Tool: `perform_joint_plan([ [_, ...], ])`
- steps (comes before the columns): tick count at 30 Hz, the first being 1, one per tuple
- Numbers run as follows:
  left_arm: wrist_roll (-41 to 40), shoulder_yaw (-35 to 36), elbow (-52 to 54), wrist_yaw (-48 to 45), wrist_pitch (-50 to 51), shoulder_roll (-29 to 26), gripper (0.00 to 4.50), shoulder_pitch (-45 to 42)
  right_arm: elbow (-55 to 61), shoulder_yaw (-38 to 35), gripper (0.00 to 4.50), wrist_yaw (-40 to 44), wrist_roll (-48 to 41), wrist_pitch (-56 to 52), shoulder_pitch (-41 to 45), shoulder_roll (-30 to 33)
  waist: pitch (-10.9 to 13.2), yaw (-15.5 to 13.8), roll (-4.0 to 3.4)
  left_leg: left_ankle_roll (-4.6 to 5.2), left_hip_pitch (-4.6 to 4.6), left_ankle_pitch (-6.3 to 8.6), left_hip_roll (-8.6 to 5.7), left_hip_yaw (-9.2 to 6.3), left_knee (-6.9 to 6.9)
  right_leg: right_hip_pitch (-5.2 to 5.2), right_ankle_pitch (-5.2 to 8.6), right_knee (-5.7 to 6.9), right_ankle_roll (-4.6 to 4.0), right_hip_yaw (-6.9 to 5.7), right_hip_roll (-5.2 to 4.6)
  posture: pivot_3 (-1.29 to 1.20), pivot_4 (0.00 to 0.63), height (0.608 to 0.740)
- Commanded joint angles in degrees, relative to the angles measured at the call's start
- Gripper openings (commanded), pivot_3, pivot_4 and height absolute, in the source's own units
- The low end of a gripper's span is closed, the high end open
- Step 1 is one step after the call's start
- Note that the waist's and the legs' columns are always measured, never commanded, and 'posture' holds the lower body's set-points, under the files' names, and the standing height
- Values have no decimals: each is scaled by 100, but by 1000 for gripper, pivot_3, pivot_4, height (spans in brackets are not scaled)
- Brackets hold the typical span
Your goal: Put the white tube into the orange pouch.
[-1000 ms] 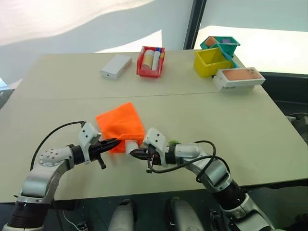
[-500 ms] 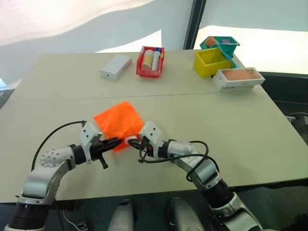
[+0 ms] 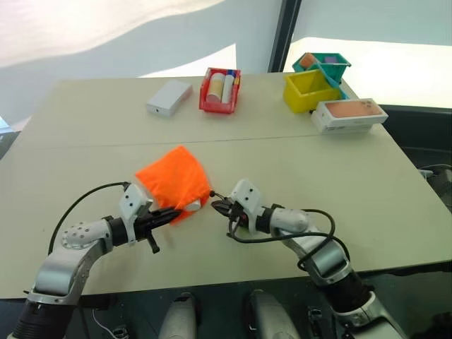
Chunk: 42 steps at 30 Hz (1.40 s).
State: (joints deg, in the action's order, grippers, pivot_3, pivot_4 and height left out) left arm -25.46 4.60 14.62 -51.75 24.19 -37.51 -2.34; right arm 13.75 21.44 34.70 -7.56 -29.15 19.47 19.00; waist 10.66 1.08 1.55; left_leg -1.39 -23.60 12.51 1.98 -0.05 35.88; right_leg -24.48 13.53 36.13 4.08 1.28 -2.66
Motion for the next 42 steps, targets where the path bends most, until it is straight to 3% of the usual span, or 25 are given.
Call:
perform_joint_plan([
  [1,7,8,80,-80,-104,-62,27,62,25,-167,0,38,30,347,135,-25,0,3,0,0,0,0,0,0,0,0,0,0,0,0,1,0,150,740],
  [4,-4,23,67,-118,-73,-85,0,57,-90,-84,815,-12,164,549,239,-97,0,-5,0,0,0,0,0,1,0,0,0,0,0,0,1,0,150,740],
  [6,-4,24,65,-132,-60,-101,0,56,-175,-5,1653,-72,261,646,274,-181,0,-6,0,0,0,0,0,1,1,0,0,0,0,0,0,0,150,740],
  [18,-17,232,1,-266,-27,-420,0,294,-374,-29,1653,-52,470,718,263,-323,0,-4,0,0,0,0,1,0,0,0,0,0,0,0,-1,0,150,740],
  [26,-20,338,-154,-344,-92,-558,0,258,-174,10,1653,441,428,520,-1,196,1,-9,-1,0,0,0,1,2,-1,0,1,-2,-1,1,-5,0,150,740],
  [42,-17,126,-196,-478,-96,-535,0,-35,1849,-929,1653,862,-316,-819,-790,1507,0,-26,-1,-1,-2,1,2,3,-1,-3,1,-5,-1,1,-9,0,150,740],
])
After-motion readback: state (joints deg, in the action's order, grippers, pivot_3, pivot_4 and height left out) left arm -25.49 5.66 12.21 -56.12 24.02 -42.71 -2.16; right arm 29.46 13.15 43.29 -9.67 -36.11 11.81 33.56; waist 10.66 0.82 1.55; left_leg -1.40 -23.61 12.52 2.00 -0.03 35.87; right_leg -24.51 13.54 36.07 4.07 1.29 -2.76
